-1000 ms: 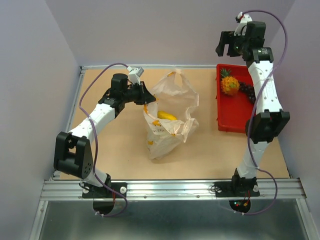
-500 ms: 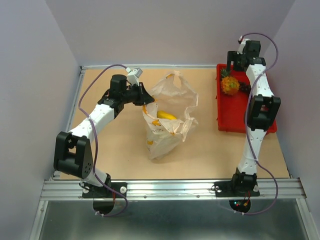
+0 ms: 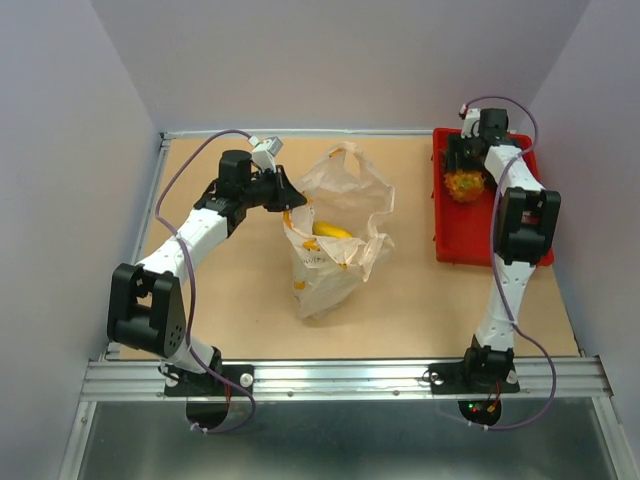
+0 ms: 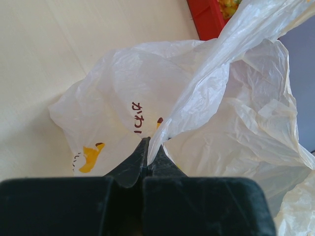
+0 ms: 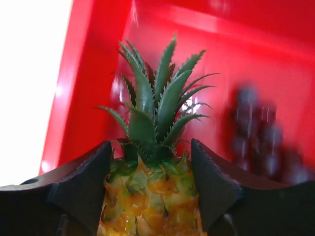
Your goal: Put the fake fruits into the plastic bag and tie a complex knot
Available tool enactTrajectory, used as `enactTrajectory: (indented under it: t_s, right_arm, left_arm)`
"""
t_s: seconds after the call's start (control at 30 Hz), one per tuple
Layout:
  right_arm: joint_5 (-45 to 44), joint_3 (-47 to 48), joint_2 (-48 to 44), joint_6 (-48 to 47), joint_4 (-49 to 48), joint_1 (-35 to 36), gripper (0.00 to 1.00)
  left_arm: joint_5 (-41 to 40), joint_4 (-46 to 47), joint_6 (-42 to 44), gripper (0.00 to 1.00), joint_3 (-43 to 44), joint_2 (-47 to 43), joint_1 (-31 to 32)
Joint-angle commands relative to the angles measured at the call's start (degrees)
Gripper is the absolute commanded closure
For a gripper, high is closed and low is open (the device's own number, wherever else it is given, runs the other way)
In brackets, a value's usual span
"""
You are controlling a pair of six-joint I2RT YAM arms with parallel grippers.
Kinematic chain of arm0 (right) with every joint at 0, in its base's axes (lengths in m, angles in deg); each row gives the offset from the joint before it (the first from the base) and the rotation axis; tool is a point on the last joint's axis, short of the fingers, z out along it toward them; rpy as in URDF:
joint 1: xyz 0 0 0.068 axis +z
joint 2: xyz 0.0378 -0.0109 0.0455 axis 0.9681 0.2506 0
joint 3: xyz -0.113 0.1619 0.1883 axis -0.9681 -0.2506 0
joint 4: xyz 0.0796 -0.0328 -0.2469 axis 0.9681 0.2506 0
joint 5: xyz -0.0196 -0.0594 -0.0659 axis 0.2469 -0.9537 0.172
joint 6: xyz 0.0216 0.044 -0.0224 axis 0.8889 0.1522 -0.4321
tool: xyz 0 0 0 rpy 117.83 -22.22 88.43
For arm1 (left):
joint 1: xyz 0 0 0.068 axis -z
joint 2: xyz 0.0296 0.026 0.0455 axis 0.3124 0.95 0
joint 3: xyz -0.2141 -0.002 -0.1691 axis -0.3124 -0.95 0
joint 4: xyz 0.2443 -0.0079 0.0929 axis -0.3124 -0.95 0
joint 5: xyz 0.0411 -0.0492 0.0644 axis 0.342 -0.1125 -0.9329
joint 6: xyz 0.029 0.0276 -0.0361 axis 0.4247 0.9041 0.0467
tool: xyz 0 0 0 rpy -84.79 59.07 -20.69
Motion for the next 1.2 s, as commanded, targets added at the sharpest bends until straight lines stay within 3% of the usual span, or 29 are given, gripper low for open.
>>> enactTrajectory:
  t_s: [0.0, 0.13, 0.27, 0.3, 0.4, 0.6, 1.17]
  right_arm:
    - [2.19, -7.89, -8.55, -3.33, 4.04, -0.31, 0.4]
    - [1.05, -15.54, -18.12, -5.79, 7.38, -0.49, 0.41]
    - [1.04, -14.25, -20.61, -7.9, 16.76, -0.84, 0.36]
    - [1.13, -13.37, -20.26, -7.82, 18.62, -0.93, 0.21]
    - [1.4, -7.51, -16.94, -6.59, 24.68, -1.1, 0.0]
    - [1.66, 1.66, -9.72, -6.67, 31.64, -1.19, 0.0]
    - [-0.01, 1.49, -0.75, -11.16, 33.94, -1.1, 0.01]
  left_arm:
    - [0.15, 1.58, 0.67, 1.0, 0.08, -2.59, -0.23]
    - [0.07, 1.58, 0.59, 1.0, -0.01, -2.85, -0.32]
    - [0.33, 1.5, 0.32, 1.0, -0.19, -2.77, -0.32]
    - [0.42, 1.41, 0.24, 1.0, -0.1, -2.77, -0.32]
    - [0.51, 1.41, 0.06, 1.0, 0.25, -2.59, -0.23]
    - [0.24, 1.5, 0.23, 1.0, -0.01, -2.85, -0.23]
    - [-0.2, 1.23, 0.32, 1.0, -0.36, -3.91, -0.32]
